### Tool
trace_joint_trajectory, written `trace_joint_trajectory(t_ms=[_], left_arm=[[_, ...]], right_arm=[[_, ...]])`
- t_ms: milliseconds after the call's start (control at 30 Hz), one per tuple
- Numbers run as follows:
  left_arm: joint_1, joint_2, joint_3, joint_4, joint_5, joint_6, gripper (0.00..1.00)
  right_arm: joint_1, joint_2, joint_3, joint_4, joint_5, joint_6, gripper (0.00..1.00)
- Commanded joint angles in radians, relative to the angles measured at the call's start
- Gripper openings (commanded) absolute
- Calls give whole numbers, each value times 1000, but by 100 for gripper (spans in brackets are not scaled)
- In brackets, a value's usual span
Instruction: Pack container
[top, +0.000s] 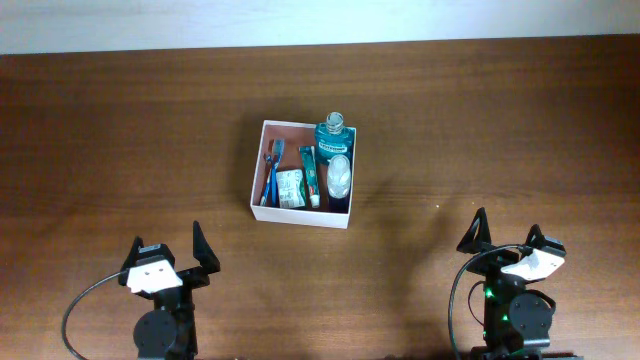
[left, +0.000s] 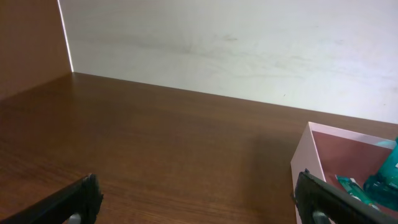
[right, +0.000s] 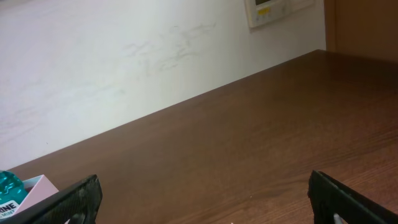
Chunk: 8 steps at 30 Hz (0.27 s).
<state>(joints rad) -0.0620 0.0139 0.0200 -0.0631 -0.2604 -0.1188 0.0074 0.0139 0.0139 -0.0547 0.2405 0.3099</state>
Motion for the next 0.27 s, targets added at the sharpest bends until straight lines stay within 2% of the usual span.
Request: trace_joint_trajectory(t_ms=[0,233], left_arm=[[6,-8,-10,3,13,19,99],[6,-8,-10,3,13,19,99]], right_arm=[[6,-11,-8,-3,-9,-7,99],[6,-11,-8,-3,-9,-7,99]])
